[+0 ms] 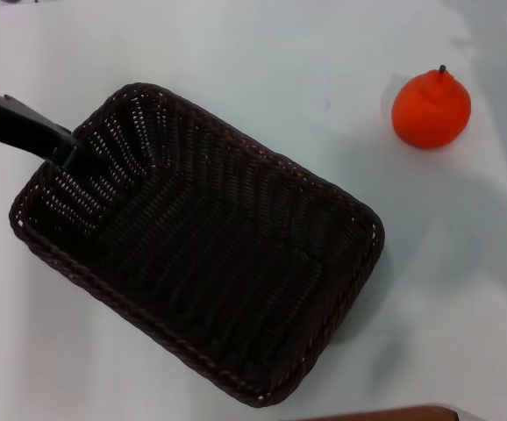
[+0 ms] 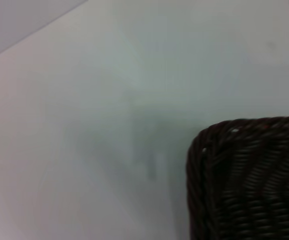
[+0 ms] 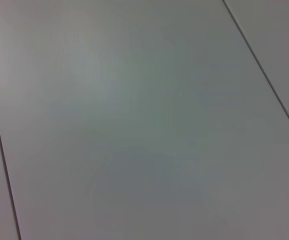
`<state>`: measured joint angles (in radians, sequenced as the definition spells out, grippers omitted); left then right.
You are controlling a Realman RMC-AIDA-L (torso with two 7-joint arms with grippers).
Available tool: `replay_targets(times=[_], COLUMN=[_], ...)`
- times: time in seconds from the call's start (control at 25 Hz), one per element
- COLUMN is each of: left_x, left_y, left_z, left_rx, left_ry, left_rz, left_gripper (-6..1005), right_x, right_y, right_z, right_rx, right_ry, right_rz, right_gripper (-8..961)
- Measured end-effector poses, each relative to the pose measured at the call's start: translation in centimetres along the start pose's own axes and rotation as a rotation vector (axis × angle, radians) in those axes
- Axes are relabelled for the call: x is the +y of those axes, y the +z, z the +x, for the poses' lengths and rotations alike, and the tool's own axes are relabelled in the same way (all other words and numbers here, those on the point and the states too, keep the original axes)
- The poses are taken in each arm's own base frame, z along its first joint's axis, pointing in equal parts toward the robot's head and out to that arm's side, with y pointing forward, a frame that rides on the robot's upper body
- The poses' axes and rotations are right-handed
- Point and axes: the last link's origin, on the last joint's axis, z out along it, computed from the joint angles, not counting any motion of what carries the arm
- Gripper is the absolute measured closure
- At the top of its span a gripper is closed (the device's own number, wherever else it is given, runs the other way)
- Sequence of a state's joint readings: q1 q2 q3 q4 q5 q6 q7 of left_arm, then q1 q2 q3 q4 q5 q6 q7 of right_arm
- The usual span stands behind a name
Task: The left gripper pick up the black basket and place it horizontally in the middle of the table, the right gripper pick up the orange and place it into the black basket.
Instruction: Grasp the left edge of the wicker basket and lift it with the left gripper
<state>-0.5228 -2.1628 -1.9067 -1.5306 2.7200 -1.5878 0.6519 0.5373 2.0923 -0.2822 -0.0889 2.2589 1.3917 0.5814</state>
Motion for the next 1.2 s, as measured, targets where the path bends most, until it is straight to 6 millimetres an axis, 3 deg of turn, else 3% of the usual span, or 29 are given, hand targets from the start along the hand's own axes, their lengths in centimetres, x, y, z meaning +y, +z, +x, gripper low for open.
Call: replay_targets(times=[0.4, 0.6, 0.8, 1.2], left_x=[-0.4, -0.3, 0.0, -0.4], left_y=[2.3, 2.4, 1.7, 0.6], left_z=[-0.2, -0.1, 0.3, 0.4], left_rx=[-0.090, -0.133, -0.128, -0.116], left_ry=[0.000, 0.006, -0.013, -0.143], left_rz=[0.005, 0.005, 0.002, 0.002], left_gripper=[338, 348, 528, 751], right_x=[0.2, 0.2, 0.2, 0.6], right_y=[0.5, 1.0, 1.2, 1.0], right_z=[-0.3, -0.4, -0.6, -0.6], right_rx=[-0.029, -0.036, -0.052, -0.051], right_ry=[-0.004, -0.004, -0.003, -0.002], right_rz=[-0.019, -0.023, -0.030, -0.047], right_gripper=[51, 53, 54, 58])
